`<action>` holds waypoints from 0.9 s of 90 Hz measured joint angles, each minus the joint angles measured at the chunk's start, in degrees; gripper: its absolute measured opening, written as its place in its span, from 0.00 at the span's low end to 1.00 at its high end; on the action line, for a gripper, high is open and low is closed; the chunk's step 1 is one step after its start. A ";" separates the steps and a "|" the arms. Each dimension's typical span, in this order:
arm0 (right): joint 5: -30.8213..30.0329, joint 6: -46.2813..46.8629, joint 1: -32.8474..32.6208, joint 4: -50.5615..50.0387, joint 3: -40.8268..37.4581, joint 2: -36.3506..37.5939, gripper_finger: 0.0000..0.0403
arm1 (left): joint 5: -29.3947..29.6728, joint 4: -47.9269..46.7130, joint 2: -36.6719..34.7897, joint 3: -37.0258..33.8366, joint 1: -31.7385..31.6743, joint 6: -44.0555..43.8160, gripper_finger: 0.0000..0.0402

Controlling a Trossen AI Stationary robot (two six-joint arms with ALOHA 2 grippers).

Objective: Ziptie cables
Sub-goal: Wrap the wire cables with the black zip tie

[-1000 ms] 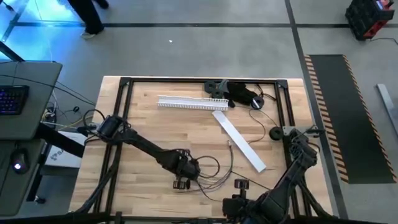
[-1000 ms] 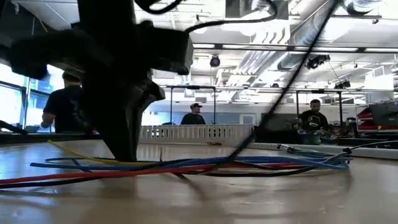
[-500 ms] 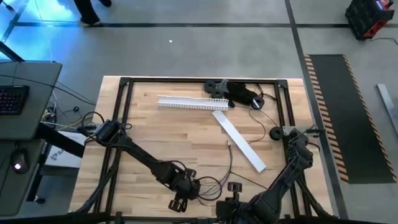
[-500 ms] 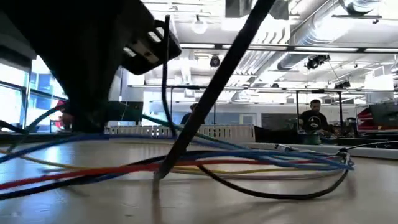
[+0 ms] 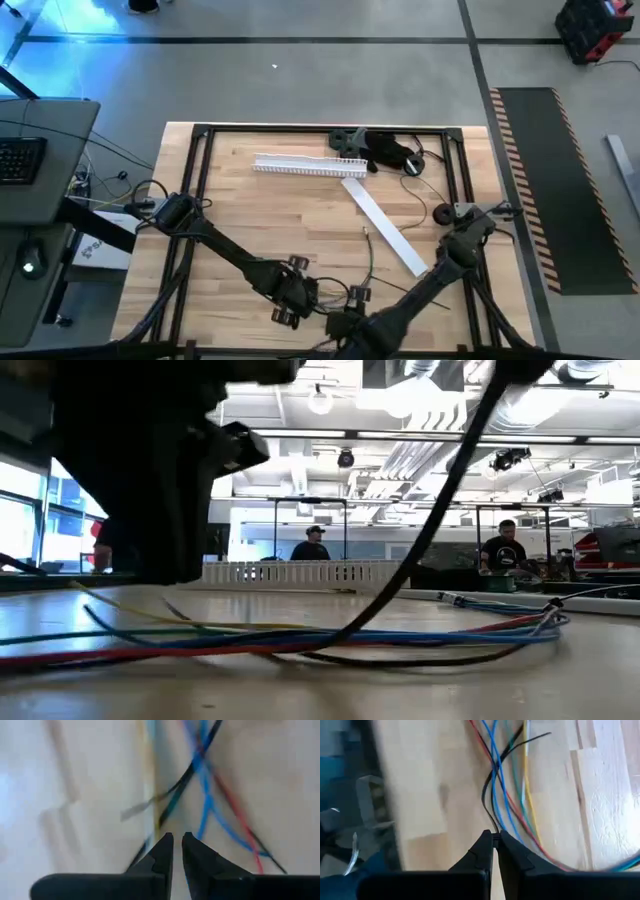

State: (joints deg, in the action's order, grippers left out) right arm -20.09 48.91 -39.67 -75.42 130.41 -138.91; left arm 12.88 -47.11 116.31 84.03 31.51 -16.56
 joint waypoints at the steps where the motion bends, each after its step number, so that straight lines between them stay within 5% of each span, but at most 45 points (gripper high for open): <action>1: 0.04 0.01 0.21 -0.01 0.00 -0.25 0.00 | 0.38 -0.55 0.00 0.00 0.00 -0.36 0.09; 56: -3.33 3.56 2.05 -3.65 0.00 -1.75 0.00 | 12.63 -4.32 -0.17 -8.81 0.16 -16.26 0.10; 81: -2.88 3.58 1.64 -3.63 0.00 -1.75 0.00 | 5.27 1.13 -1.33 -9.86 -4.01 -15.34 0.02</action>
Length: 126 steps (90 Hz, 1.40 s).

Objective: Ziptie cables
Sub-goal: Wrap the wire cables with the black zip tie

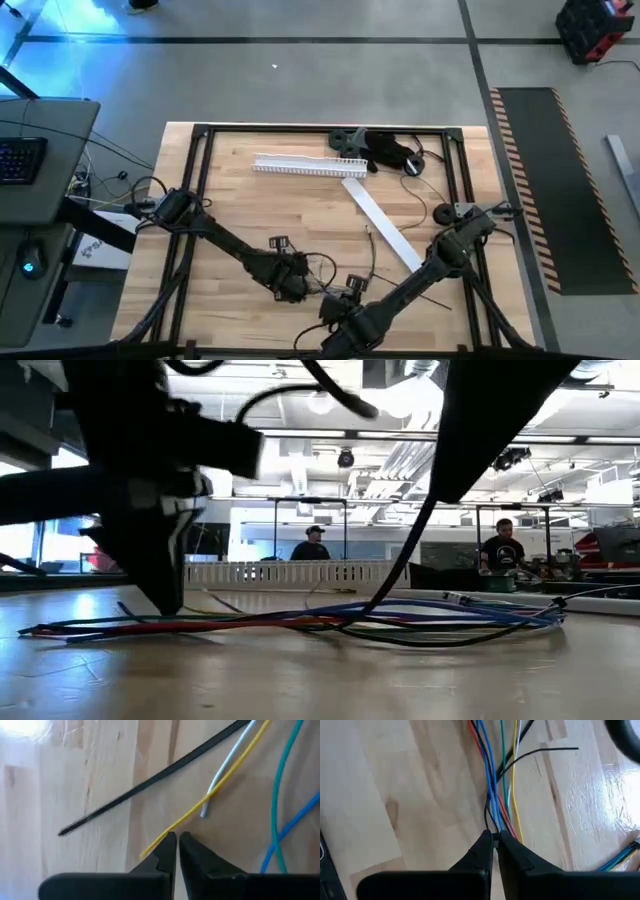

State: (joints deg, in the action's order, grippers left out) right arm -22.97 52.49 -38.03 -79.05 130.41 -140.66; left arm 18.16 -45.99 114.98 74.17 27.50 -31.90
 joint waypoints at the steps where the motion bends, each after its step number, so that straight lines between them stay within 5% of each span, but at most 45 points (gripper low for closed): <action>1: 0.01 0.00 0.00 0.01 0.00 0.00 0.00 | -0.26 0.47 -0.07 -0.27 -0.25 0.43 0.01; 62: 1.71 -2.43 -0.23 9.40 -0.02 -0.59 0.00 | 2.20 29.99 0.41 -4.18 -7.29 16.98 0.00; 104: 0.78 1.54 -0.21 4.97 -0.02 -0.59 0.00 | 10.92 19.48 -11.54 -1.64 -2.98 16.60 0.00; 113: 0.69 1.56 -0.21 4.53 -0.02 -0.60 0.00 | 8.46 20.45 -13.07 -2.03 -1.57 16.15 0.00; 126: 0.71 1.51 -0.25 4.50 -0.02 -0.59 0.00 | -2.81 27.83 -11.77 -4.70 -1.46 19.90 0.02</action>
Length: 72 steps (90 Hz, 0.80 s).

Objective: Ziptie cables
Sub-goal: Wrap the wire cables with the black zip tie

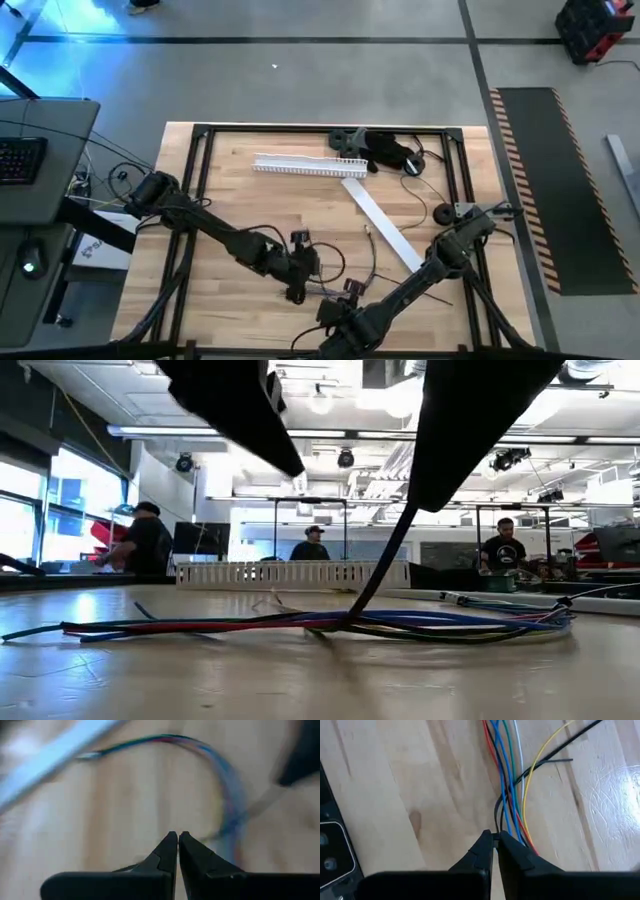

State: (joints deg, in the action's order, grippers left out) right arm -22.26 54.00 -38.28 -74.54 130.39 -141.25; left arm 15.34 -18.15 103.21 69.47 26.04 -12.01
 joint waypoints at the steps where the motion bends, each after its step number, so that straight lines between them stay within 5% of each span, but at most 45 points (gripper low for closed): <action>1: 0.00 0.00 0.00 0.00 0.00 0.00 0.00 | -0.72 0.64 0.22 -0.25 -0.09 0.13 0.03; 31: 0.26 -0.46 -0.02 0.03 0.00 0.00 0.00 | -11.46 8.00 8.05 -4.48 -2.40 4.25 0.14; 72: 0.15 -1.51 0.00 0.35 0.00 0.00 0.00 | -15.82 1.26 4.57 -4.41 -0.78 0.73 0.05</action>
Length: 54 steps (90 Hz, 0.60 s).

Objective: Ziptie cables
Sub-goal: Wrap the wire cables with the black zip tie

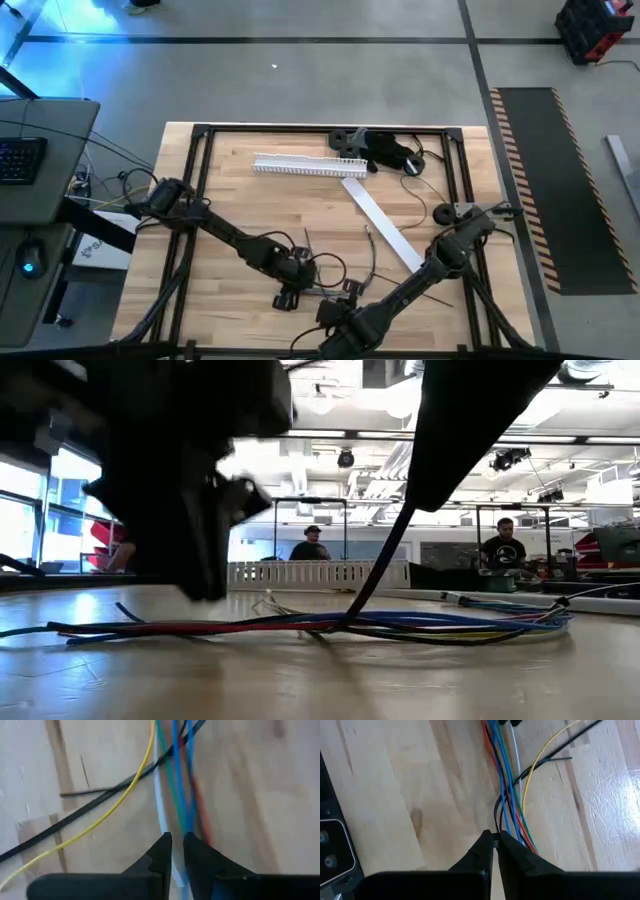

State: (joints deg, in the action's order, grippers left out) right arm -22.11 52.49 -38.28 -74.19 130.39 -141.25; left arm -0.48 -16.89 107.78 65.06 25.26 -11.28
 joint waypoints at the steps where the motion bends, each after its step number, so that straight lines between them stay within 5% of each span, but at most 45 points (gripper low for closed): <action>1: 0.00 0.00 0.00 0.01 0.00 0.00 0.00 | 0.11 0.35 -0.13 0.01 0.01 0.05 0.04; 33: -0.02 -0.03 -0.02 0.71 0.00 0.00 0.00 | 8.00 12.68 0.29 0.07 -2.68 5.95 0.07; 54: 0.00 -0.46 -0.02 1.13 0.00 0.00 0.00 | 4.72 18.01 1.90 0.09 -6.29 7.42 0.01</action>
State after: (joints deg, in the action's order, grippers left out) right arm -22.11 52.03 -38.30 -73.06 130.39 -141.25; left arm 4.24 1.13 109.68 65.14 18.96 -3.86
